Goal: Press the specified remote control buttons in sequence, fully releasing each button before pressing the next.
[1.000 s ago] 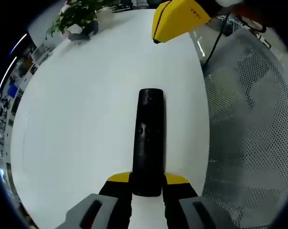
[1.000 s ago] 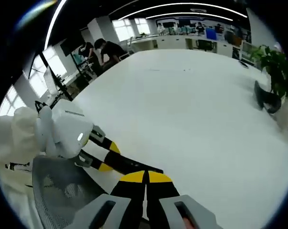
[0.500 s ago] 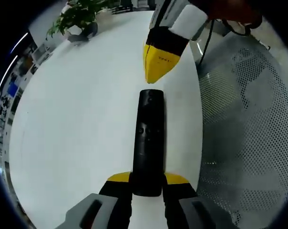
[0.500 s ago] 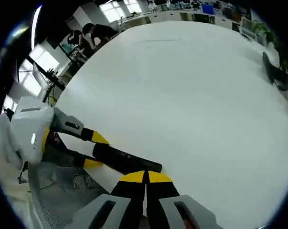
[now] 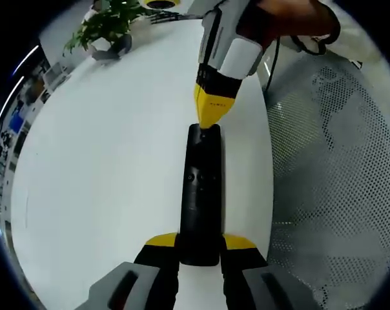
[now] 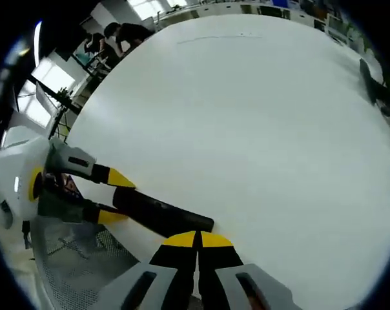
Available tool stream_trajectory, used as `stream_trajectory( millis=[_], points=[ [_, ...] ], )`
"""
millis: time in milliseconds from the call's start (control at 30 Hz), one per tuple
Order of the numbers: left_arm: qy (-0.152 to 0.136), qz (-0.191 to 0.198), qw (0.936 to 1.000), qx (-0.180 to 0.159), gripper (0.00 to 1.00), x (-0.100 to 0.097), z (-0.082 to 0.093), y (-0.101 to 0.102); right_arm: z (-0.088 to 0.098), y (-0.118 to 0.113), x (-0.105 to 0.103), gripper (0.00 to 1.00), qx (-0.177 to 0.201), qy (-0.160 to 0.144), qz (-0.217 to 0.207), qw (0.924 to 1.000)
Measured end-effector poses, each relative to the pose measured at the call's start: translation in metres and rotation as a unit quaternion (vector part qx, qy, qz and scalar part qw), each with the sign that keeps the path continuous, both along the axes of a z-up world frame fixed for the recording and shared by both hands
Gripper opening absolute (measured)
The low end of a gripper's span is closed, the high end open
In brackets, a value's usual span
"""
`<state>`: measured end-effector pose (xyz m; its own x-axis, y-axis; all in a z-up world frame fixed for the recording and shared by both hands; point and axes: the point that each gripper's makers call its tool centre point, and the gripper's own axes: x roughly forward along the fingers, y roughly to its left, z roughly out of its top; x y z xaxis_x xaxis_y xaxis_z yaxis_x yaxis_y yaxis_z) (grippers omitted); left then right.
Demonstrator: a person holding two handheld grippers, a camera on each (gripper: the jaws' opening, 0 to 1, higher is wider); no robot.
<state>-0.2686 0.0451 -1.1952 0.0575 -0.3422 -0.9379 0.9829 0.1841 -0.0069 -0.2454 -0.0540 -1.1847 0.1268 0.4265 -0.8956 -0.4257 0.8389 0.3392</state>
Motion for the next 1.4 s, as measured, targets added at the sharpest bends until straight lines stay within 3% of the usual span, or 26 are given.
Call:
stream_trajectory(
  millis=[767,1000,1100,1400],
  points=[
    [0.001,-0.01,0.9999,-0.001,0.24,0.0007,0.0001,-0.0006,-0.0037,0.0004,0.0031,0.0,-0.012,0.026,-0.023,0.9993],
    [0.003,0.0,1.0,0.002,0.24,0.0014,-0.0003,-0.0005,-0.0013,0.0009,-0.0011,0.0,-0.008,0.005,-0.026,0.9996],
    [0.001,0.001,1.0,0.006,0.24,0.0012,-0.0005,-0.0006,-0.0014,-0.0004,0.0006,0.0,0.005,0.011,-0.043,0.999],
    [0.003,-0.007,0.9998,0.016,0.24,0.0013,-0.0007,-0.0014,-0.0002,0.0001,0.0005,0.0,0.014,0.008,-0.04,0.9991]
  ],
)
